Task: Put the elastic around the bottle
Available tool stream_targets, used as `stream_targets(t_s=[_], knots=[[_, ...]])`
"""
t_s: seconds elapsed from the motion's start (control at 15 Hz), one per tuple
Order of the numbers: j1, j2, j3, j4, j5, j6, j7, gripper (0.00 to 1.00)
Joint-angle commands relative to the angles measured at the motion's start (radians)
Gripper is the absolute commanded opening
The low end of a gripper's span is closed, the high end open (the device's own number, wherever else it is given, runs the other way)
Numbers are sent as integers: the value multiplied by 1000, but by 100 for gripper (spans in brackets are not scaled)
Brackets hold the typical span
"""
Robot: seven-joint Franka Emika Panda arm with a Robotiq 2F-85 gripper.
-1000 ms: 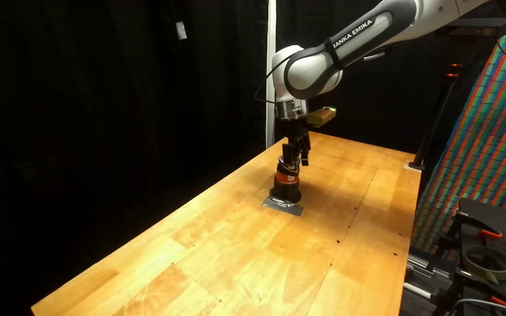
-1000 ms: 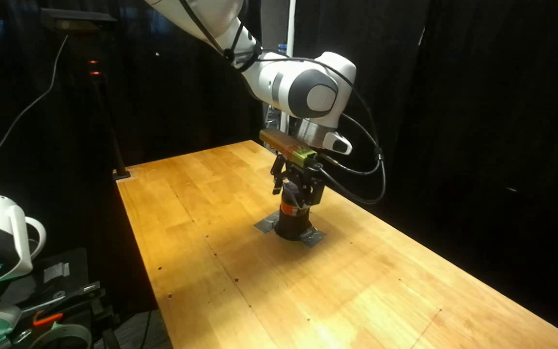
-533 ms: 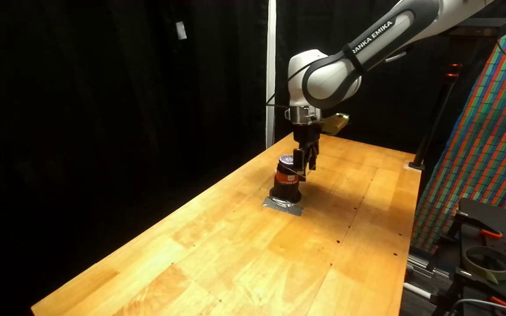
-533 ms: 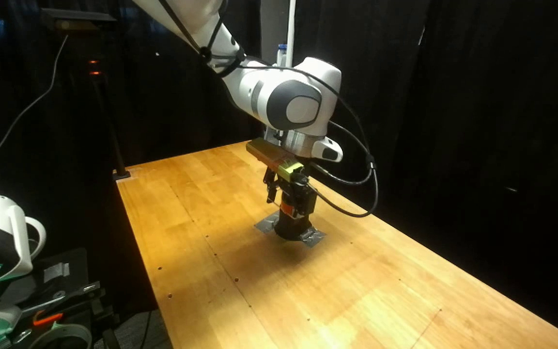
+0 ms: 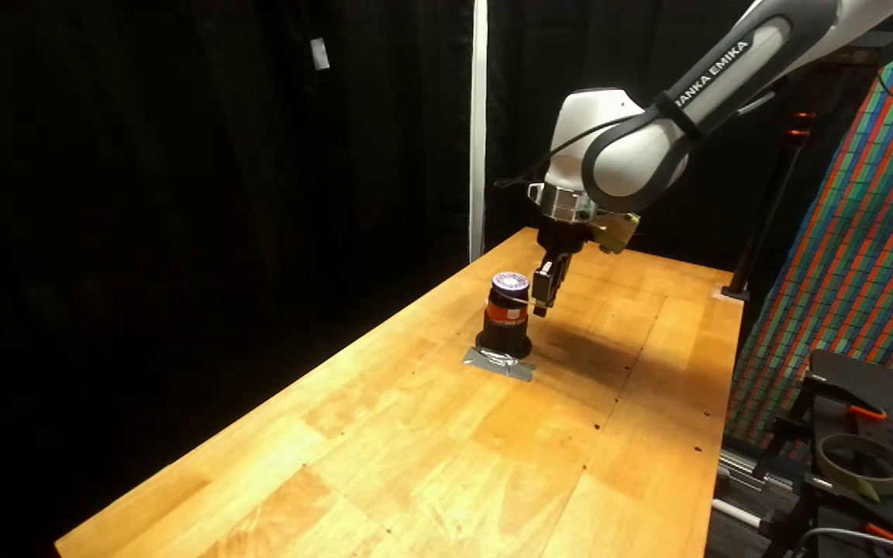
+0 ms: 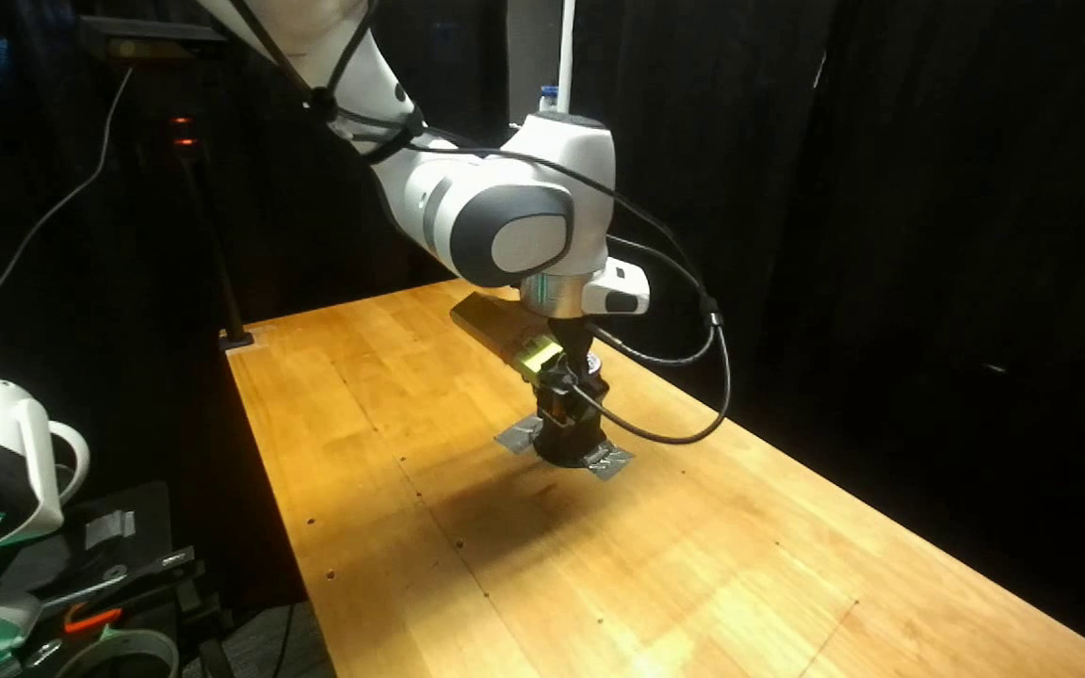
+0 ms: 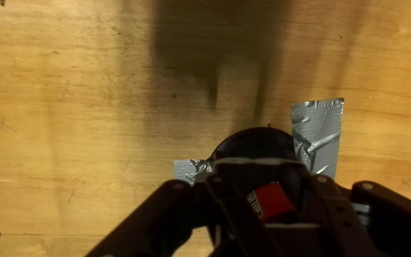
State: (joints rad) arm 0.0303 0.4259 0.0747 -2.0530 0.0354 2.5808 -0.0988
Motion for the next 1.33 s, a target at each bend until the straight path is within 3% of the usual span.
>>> stream_targets(t_s=[0.0, 0.2, 0.47, 0.67, 0.8, 0.93, 1.13, 1.2, 1.27], knots=[[-47, -112, 32, -205, 39, 217, -75, 11], [-106, -142, 92, -322, 90, 449, -141, 2], [-328, -84, 391, -384, 235, 776, -303, 6], [-560, 17, 621, -421, 1, 992, -209, 5], [-700, 85, 705, -467, -179, 1126, -182, 5], [-781, 145, 703, -495, -322, 1212, -193, 5], [-859, 198, 670, -517, -467, 1252, -209, 5], [-783, 172, 545, -505, -599, 1273, -87, 5], [-786, 182, 520, -499, -654, 1280, -75, 5]])
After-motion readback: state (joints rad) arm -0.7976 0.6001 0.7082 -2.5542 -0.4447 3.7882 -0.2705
